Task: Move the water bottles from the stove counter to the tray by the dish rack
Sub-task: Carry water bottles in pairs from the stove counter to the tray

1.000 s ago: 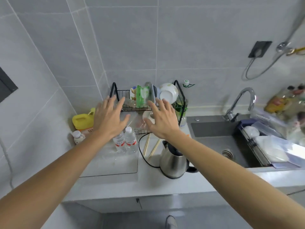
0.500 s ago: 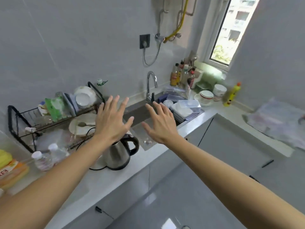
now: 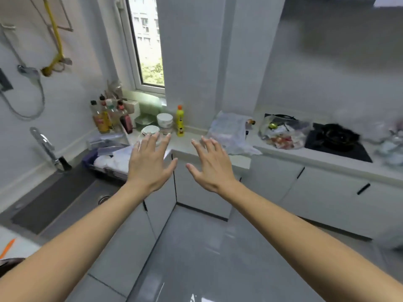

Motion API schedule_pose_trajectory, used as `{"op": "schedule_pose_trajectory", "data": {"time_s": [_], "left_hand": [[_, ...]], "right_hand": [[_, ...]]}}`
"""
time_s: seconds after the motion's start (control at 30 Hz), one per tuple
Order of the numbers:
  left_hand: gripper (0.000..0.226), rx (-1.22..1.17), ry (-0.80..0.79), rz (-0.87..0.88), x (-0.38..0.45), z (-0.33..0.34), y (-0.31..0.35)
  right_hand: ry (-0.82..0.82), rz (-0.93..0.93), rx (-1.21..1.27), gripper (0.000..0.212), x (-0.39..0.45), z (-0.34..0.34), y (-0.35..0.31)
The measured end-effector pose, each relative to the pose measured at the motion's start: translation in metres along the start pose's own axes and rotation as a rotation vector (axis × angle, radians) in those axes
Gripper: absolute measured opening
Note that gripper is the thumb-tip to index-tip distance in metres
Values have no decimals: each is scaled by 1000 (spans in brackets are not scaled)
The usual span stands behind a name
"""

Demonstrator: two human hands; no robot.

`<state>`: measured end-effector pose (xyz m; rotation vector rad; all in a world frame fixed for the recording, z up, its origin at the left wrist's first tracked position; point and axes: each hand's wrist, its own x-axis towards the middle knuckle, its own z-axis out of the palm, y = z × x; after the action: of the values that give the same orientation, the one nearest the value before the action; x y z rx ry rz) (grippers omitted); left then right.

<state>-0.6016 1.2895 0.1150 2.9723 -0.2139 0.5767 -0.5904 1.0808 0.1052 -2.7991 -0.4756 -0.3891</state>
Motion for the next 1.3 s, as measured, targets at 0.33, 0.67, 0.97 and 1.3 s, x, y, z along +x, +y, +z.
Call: {"op": "schedule_pose_trajectory", "data": {"time_s": [0.33,0.67,0.97,1.3], "left_hand": [[75,-147,-2,316,127,60,224],[74,-218,-27,601,241,120,361],[73,-300,-60,809,332,174,474],[75,-384,-130,966,367,220,664]], "right_hand": [[119,306,-111,74,-34,-77,230],[178,608,-210,77,-51,-107,379],[247,845,-261,76,-42,-120,480],[344,1007,-296,75,-101,-156,639]]}}
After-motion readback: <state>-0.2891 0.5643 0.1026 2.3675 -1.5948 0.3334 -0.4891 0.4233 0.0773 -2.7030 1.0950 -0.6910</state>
